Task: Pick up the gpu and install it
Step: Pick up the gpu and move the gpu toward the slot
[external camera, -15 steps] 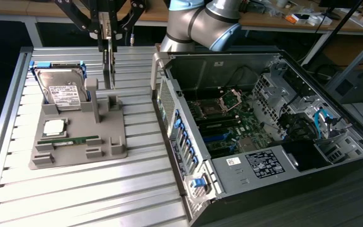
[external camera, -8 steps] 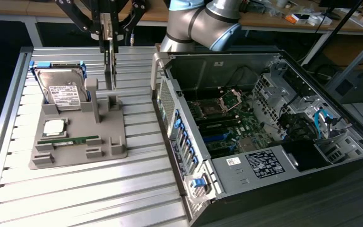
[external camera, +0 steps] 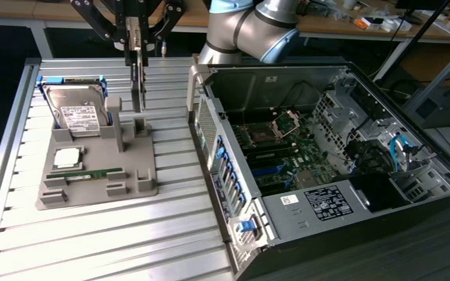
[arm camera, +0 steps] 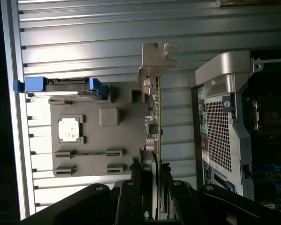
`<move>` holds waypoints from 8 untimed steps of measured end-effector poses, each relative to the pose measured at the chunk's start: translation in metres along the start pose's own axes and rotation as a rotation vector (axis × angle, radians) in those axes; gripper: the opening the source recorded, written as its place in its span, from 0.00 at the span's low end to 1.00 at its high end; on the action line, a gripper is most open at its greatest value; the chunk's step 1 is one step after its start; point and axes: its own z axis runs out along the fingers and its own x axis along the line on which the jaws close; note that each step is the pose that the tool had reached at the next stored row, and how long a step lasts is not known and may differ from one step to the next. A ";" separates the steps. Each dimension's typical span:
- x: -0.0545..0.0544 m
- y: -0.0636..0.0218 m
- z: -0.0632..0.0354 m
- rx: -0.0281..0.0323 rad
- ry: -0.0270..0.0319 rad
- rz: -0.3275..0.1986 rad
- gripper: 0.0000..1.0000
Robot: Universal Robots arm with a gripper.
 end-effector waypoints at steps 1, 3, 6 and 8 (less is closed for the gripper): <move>0.000 -0.0002 0.0000 0.0000 0.0000 0.000 0.27; -0.001 -0.0005 0.0000 0.0000 0.0000 0.000 0.27; -0.002 -0.0008 0.0000 0.0000 0.0000 0.000 0.27; -0.002 -0.0009 0.0000 0.0000 0.0001 0.000 0.27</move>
